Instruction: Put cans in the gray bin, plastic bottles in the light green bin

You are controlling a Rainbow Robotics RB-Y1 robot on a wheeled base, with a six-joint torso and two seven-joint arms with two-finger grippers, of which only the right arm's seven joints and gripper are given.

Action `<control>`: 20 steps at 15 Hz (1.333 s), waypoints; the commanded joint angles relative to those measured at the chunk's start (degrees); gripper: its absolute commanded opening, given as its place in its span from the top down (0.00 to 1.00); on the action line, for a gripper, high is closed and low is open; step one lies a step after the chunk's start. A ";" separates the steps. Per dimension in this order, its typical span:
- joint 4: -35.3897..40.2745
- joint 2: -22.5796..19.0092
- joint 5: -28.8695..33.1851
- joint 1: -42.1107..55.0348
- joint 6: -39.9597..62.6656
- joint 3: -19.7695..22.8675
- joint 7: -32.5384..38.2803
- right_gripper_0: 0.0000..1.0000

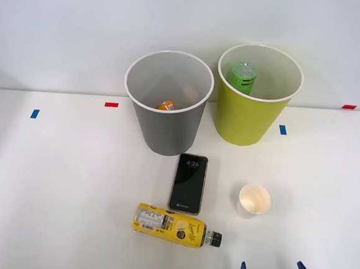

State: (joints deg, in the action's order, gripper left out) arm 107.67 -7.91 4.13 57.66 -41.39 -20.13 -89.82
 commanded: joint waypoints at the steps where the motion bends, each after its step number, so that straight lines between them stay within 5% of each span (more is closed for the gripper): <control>1: 0.00 0.00 0.00 0.00 0.00 0.00 0.00 0.00; 20: 0.00 0.00 0.00 0.00 0.00 0.00 0.00 0.00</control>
State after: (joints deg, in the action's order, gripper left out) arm 107.67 -7.91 4.13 57.66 -41.39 -20.13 -89.82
